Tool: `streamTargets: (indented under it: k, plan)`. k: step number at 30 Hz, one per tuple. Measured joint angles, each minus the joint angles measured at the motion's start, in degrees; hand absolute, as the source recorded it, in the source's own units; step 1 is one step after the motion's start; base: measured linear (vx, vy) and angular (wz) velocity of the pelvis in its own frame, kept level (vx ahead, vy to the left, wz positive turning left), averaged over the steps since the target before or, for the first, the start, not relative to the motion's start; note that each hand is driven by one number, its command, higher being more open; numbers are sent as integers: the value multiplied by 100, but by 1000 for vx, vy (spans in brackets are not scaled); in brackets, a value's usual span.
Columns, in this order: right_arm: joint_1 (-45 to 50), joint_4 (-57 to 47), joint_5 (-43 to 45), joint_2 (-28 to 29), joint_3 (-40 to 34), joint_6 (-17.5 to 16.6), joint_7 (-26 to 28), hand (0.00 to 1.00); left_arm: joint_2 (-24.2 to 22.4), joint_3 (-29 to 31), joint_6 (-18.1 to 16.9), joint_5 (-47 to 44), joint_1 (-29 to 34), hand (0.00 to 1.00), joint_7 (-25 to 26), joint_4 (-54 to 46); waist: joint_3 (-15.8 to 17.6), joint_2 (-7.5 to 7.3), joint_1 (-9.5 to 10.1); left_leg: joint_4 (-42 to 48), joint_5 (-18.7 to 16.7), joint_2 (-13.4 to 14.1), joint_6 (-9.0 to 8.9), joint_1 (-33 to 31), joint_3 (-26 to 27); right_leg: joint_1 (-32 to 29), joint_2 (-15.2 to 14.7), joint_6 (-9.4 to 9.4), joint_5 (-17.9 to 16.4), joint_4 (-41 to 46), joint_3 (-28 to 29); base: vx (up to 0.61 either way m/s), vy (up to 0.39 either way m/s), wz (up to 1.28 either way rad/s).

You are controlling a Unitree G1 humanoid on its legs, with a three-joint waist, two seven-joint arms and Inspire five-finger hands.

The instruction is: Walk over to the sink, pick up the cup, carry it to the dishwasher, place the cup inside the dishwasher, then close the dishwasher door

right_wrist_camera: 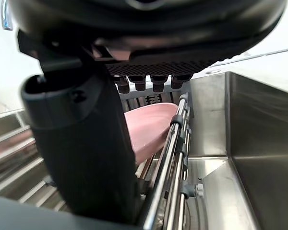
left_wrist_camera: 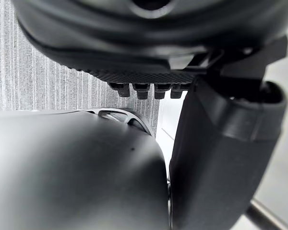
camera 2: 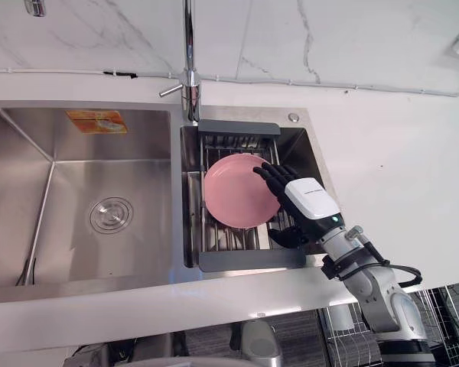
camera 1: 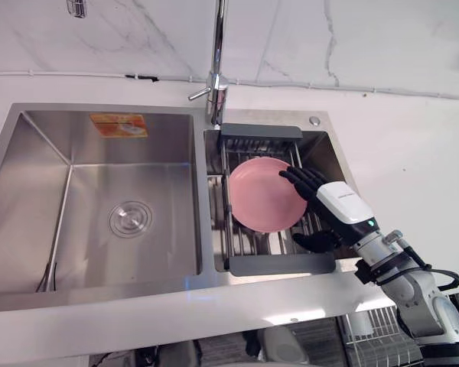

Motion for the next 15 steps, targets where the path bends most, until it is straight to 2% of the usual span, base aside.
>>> streamTargets:
  k: [6, 11, 15]
  plan:
    - [-73, 139, -220, -8, 87, 2, -381, 100, -33, -16, -20, 1, -1, 100, -1, -5, -1, 52, 78, -80, 98, -21, -7, -10, -93, 40, -11, -1, 0, -21, -104, -40, -45, 11]
    - [-119, 394, -515, -18, 245, 14, -1031, 100, -67, -22, -30, 2, -1, 100, -1, -42, 13, 99, 141, -148, 184, -51, -15, -23, -185, 68, -28, -5, -2, -24, -194, -42, -40, 10]
    - [-240, 665, -604, -18, 247, 9, -1614, 100, -121, -32, -48, 5, 6, 100, -1, -48, -10, 198, 150, -177, 249, -90, -11, -37, -245, 66, -46, -4, -1, -23, -253, -27, -24, 8]
